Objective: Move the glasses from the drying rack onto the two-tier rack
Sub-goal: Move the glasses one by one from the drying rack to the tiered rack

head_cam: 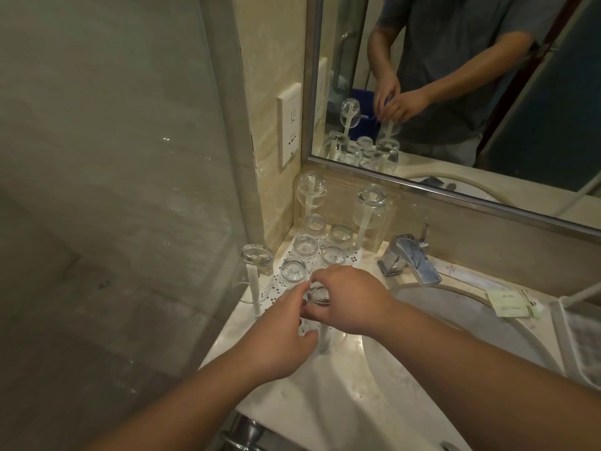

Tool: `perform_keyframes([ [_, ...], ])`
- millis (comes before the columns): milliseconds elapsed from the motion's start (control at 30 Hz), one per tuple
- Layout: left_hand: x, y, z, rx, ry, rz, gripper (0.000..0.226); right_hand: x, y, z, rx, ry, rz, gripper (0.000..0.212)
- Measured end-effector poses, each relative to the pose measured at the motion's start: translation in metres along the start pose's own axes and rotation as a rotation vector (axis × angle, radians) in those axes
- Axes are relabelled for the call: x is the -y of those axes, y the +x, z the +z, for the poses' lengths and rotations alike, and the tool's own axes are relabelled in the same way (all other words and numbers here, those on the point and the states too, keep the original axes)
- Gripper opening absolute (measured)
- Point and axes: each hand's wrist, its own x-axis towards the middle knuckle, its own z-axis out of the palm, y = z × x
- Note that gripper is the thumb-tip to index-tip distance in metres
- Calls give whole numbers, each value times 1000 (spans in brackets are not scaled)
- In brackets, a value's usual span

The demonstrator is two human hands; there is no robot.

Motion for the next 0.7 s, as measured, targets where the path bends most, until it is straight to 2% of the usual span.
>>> perform_keyframes([
  [200,0,-1,8,-46,-47,-9,81,0,-1,-5,-22,14,19,45],
  [500,-7,-4,7,-106,-83,24,86,7,-4,-33,-132,-34,-2,47],
  [700,-17,-7,-1,-170,-228,34,80,12,-9,-66,-179,-110,-19,61],
])
